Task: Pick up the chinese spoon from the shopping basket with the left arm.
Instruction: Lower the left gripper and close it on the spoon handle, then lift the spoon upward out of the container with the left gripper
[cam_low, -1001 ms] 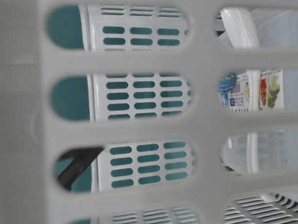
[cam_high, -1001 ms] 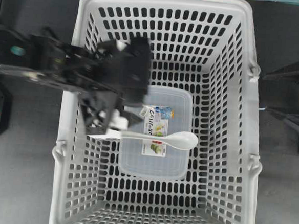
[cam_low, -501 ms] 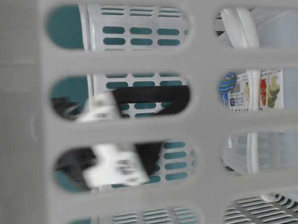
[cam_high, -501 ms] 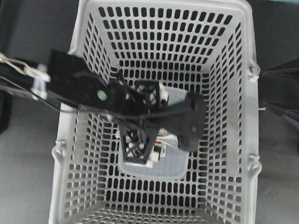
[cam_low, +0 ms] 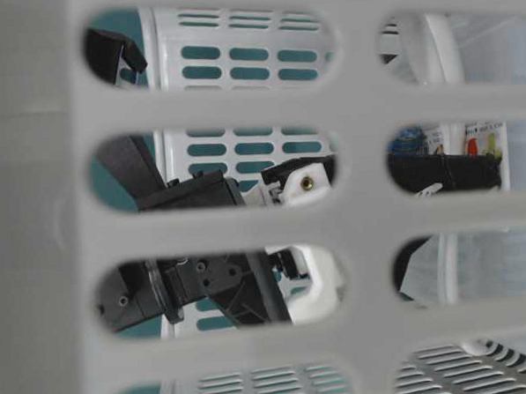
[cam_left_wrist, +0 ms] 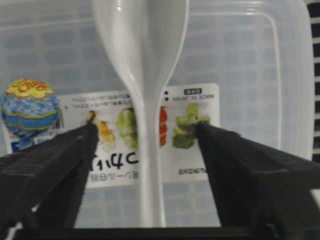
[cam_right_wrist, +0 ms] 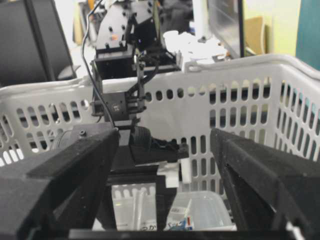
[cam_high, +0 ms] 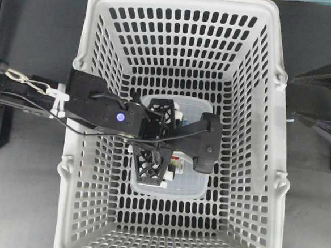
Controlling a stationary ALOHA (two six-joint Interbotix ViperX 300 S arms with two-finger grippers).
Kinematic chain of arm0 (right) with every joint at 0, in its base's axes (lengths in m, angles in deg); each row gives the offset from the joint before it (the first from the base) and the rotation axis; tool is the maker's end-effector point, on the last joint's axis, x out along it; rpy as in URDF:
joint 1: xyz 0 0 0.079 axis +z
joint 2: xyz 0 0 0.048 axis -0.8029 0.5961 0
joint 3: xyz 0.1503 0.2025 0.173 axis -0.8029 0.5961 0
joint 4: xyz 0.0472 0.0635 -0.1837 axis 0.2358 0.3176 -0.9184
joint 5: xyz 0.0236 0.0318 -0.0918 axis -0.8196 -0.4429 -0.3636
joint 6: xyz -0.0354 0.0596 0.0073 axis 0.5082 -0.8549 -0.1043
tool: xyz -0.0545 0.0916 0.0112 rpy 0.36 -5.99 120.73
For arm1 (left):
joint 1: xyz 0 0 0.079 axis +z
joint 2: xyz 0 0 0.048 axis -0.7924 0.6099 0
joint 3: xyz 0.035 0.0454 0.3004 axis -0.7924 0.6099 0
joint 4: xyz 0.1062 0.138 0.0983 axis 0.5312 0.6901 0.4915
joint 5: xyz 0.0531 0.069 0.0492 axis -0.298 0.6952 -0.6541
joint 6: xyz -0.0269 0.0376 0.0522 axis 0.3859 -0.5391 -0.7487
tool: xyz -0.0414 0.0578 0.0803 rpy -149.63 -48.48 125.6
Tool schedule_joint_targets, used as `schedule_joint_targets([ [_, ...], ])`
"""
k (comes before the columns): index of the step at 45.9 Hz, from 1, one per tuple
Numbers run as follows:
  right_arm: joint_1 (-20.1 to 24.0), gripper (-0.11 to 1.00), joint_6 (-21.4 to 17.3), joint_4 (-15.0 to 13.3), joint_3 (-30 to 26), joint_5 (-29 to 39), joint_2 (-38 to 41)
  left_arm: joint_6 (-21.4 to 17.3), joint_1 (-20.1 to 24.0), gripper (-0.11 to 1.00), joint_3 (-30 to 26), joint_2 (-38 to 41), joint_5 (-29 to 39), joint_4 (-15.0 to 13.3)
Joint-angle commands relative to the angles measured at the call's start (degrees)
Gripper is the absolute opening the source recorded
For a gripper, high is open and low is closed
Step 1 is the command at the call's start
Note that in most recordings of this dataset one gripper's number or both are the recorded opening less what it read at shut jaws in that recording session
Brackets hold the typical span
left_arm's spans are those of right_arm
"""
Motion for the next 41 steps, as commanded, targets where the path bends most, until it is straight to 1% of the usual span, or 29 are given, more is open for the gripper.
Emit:
schedule_joint_targets([
  [1, -0.3, 0.72, 0.1, 0.2, -0.8, -0.3, 0.4, -0.5, -0.1, 0.72, 0.0, -0.3, -0.3, 0.3],
  [5, -0.2, 0.72, 0.1, 0.2, -0.7, -0.3, 0.4, -0.6, -0.1, 0.53, -0.5, -0.4, 0.1, 0.2],
  [6, -0.2, 0.72, 0.1, 0.2, -0.6, -0.3, 0.4, -0.6, -0.1, 0.43, -0.6, -0.8, 0.2, 0.3],
  [10, -0.2, 0.72, 0.1, 0.2, -0.5, -0.3, 0.4, -0.6, 0.1, 0.19, -1.2, -2.5, 0.2, 0.3],
  [12, -0.2, 0.72, 0.1, 0.2, -0.5, -0.3, 0.4, -0.6, 0.1, 0.12, -1.8, -3.4, 0.4, 0.2],
  [16, -0.2, 0.72, 0.0, 0.2, -0.5, -0.3, 0.4, -0.6, 0.4, 0.12, -3.4, -5.7, 1.9, 0.2],
  [20, -0.2, 0.72, 0.1, 0.2, -0.4, -0.3, 0.4, -0.6, 0.5, 0.12, -5.9, -7.8, 4.9, 0.2],
  [25, -0.3, 0.72, 0.0, 0.2, -0.4, -0.3, 0.3, -0.4, 0.3, 0.12, -11.0, -10.5, 10.7, 0.3],
  [29, -0.3, 0.72, 0.0, 0.2, -0.4, -0.3, 0.3, 0.0, 0.1, 0.12, -16.2, -12.0, 15.9, 0.3],
  [35, -0.2, 0.72, 0.0, 0.2, -0.4, -0.3, 0.2, 0.4, 0.4, 0.12, -22.2, -12.3, 22.4, 0.2],
  [41, -0.3, 0.72, 0.0, 0.2, -0.4, -0.3, 0.3, 0.6, 0.4, 0.12, -25.6, -10.6, 25.5, 0.2],
])
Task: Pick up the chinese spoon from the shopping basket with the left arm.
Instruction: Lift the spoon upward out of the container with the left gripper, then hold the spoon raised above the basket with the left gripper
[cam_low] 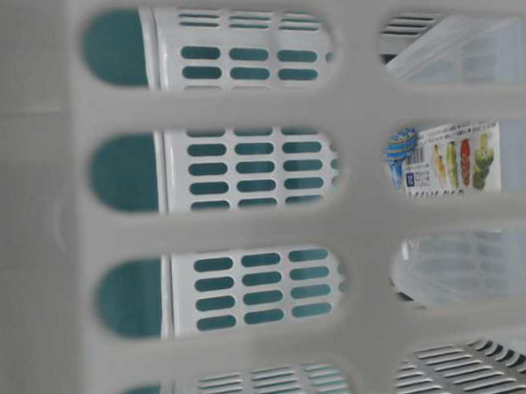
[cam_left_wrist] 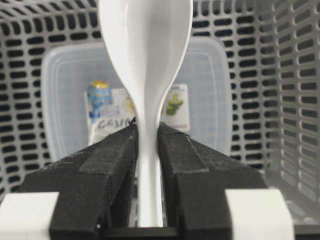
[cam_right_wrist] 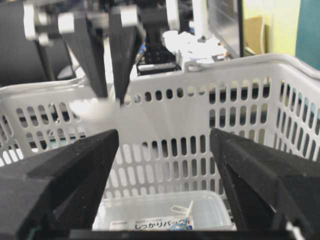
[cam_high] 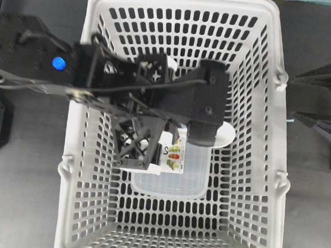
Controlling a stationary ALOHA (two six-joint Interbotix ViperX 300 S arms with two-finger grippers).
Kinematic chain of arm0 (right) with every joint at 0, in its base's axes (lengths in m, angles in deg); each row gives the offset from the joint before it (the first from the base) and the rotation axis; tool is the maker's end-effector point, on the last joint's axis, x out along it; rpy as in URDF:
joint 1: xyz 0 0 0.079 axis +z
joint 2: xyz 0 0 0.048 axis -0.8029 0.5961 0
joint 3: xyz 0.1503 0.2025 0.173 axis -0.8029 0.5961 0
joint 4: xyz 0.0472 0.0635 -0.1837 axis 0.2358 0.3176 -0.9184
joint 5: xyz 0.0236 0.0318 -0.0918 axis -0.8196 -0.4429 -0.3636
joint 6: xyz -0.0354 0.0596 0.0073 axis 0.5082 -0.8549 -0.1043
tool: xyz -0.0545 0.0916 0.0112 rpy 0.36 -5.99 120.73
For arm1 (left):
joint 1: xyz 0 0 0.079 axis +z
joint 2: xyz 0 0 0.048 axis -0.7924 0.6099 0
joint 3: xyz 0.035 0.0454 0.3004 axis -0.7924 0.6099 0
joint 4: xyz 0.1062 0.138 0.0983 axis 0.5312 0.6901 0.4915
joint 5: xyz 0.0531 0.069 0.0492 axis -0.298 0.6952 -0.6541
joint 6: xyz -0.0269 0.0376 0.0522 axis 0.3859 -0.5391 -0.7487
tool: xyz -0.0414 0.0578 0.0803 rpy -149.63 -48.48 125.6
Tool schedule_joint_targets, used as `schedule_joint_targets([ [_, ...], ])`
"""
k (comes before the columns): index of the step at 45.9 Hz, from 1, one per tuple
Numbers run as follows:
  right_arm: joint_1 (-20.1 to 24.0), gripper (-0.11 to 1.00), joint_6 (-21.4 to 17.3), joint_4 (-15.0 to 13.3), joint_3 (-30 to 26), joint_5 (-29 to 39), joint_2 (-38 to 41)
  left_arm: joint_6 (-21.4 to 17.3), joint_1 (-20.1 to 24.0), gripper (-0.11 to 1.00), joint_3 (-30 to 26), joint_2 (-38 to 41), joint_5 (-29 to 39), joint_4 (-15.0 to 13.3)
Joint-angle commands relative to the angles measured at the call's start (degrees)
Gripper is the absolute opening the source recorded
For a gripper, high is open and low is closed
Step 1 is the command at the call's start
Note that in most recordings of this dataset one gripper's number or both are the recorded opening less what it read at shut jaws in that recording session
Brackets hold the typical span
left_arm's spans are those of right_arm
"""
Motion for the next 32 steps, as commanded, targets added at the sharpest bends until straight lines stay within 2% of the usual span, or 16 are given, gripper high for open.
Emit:
schedule_joint_targets([
  [1, -0.1, 0.72, 0.0, 0.2, -0.5, -0.3, 0.4, 0.3, 0.1, 0.12, -3.9, 0.0, 1.9, 0.3],
  [12, -0.1, 0.72, 0.0, 0.2, -0.5, -0.3, 0.4, 0.9, 0.2, 0.13, -6.1, 1.9, 2.4, 0.2],
  [32, -0.1, 0.72, 0.0, 0.2, -0.5, -0.3, 0.3, 1.1, 0.2, 0.12, -6.2, 2.2, 2.5, 0.2],
])
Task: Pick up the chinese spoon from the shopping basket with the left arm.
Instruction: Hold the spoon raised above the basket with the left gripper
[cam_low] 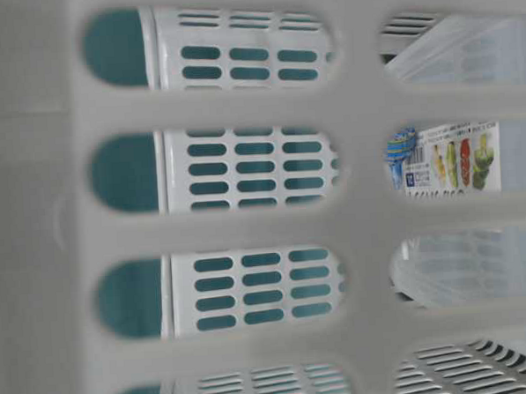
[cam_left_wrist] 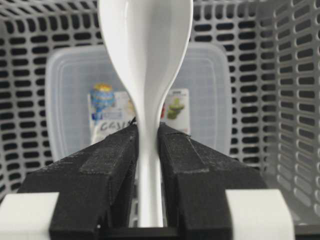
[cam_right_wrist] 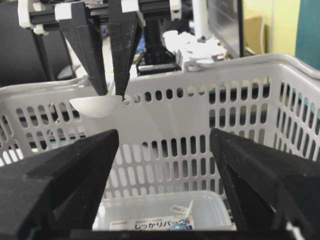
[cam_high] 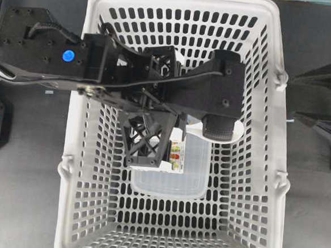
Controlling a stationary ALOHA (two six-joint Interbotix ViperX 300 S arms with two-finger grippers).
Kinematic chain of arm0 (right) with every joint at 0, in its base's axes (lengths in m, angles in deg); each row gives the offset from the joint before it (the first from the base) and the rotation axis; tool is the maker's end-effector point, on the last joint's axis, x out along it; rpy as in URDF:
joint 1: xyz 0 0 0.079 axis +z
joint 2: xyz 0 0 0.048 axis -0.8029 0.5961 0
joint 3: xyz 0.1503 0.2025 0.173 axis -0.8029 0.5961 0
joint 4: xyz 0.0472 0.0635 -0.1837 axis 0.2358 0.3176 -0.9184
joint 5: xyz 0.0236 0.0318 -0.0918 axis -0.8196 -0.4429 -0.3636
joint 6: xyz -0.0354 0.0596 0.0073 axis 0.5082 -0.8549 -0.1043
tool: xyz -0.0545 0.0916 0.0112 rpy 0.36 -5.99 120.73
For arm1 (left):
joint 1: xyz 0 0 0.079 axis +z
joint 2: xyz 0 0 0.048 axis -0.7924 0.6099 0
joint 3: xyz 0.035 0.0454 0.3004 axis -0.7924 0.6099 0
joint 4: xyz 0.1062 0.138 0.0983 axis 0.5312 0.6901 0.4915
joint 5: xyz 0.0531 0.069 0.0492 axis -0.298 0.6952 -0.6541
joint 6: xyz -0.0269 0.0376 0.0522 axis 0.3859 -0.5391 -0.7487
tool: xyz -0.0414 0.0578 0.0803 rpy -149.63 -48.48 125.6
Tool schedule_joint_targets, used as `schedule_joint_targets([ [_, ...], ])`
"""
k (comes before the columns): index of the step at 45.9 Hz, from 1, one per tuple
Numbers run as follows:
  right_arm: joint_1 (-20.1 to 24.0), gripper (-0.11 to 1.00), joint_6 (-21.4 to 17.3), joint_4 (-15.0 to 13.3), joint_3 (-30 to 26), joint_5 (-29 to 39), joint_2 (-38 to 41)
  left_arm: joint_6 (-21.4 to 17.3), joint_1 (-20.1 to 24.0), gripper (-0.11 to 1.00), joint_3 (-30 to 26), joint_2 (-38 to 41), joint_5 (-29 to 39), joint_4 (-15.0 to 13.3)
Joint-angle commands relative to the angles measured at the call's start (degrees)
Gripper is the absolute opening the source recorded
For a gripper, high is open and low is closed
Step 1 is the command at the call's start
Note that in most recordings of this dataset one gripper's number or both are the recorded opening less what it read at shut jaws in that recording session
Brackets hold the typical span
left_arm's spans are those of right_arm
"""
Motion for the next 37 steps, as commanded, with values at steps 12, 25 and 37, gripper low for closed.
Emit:
schedule_joint_targets([
  [12, -0.1, 0.72, 0.0, 0.2, -0.4, -0.4, 0.3, 0.2, 0.2, 0.12, -1.6, -0.8, -0.3, 0.2],
  [25, -0.1, 0.72, 0.0, 0.2, -0.4, -0.4, 0.3, 0.1, 0.3, 0.12, -1.7, -0.7, -0.4, 0.2],
  [37, -0.2, 0.72, 0.0, 0.2, -0.4, -0.4, 0.3, 1.8, 0.2, 0.12, -1.7, -0.6, -0.4, 0.1],
])
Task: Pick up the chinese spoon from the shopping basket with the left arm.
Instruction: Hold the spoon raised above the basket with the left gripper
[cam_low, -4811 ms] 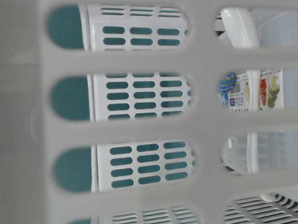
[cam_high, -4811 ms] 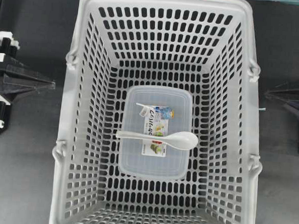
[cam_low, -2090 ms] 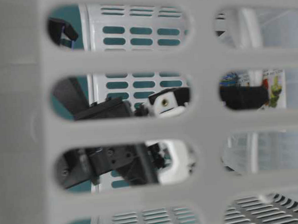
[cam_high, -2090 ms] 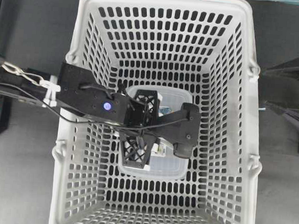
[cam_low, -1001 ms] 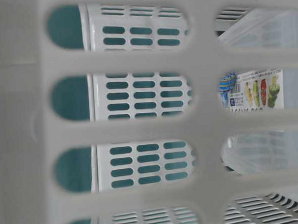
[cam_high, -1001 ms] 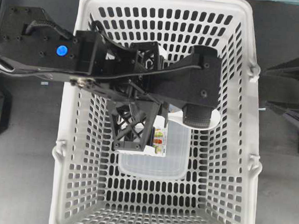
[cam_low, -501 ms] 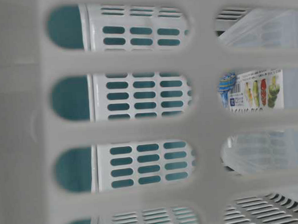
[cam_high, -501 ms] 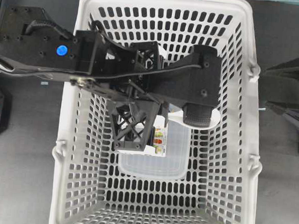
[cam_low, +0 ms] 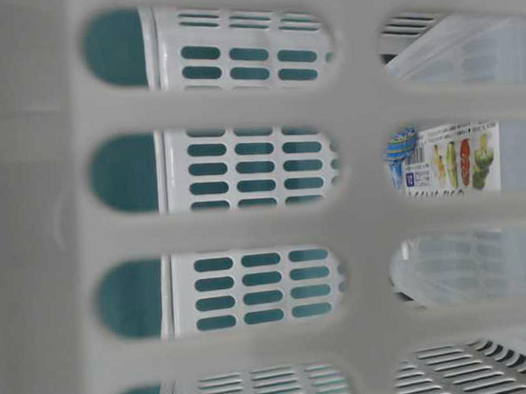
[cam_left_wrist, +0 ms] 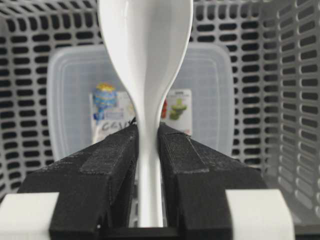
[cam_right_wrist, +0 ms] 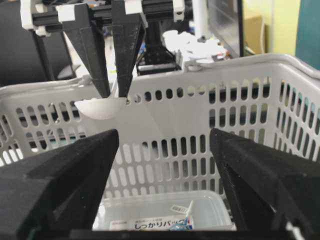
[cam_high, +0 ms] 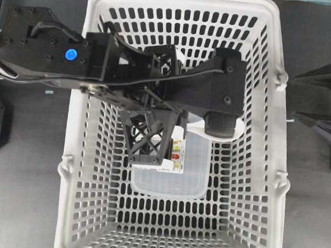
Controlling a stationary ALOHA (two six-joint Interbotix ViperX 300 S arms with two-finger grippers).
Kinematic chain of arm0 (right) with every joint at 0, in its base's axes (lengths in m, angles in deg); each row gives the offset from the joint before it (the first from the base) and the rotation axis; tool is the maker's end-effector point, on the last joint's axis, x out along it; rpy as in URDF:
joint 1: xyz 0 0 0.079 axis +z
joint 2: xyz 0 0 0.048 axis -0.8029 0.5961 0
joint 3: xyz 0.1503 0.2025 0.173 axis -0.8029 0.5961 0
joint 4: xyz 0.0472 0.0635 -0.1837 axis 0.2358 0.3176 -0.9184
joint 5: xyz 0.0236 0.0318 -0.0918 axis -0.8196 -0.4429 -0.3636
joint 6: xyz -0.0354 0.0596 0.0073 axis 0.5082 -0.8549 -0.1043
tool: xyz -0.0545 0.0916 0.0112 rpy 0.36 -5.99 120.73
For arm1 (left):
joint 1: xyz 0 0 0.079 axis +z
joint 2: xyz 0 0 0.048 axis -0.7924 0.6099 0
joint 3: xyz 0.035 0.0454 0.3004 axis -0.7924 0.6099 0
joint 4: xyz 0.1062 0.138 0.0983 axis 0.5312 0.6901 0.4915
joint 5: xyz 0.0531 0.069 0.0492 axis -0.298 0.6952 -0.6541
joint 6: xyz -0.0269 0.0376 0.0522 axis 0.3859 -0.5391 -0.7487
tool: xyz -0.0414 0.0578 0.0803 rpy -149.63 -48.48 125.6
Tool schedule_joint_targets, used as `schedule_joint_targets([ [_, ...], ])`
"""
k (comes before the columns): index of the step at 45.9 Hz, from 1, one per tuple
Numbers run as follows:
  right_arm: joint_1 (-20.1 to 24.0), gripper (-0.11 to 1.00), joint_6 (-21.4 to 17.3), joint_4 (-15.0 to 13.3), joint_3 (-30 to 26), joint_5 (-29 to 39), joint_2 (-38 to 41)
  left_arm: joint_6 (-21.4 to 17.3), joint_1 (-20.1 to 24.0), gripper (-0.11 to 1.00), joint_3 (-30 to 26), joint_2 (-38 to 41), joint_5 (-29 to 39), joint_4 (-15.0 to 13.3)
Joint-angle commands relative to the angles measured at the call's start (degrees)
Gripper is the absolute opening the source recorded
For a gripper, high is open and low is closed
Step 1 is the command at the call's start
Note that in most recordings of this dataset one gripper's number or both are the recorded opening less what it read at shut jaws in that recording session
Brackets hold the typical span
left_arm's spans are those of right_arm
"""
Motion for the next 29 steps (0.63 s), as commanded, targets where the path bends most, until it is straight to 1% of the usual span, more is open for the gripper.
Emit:
schedule_joint_targets([
  [1, -0.2, 0.72, 0.0, 0.2, -0.4, -0.3, 0.3, 1.1, 0.0, 0.12, -1.8, -0.8, -0.4, 0.2],
  [29, -0.2, 0.72, 0.2, 0.2, -0.4, -0.3, 0.1, 1.7, -0.1, 0.12, -1.8, -0.2, -0.4, 0.2],
])
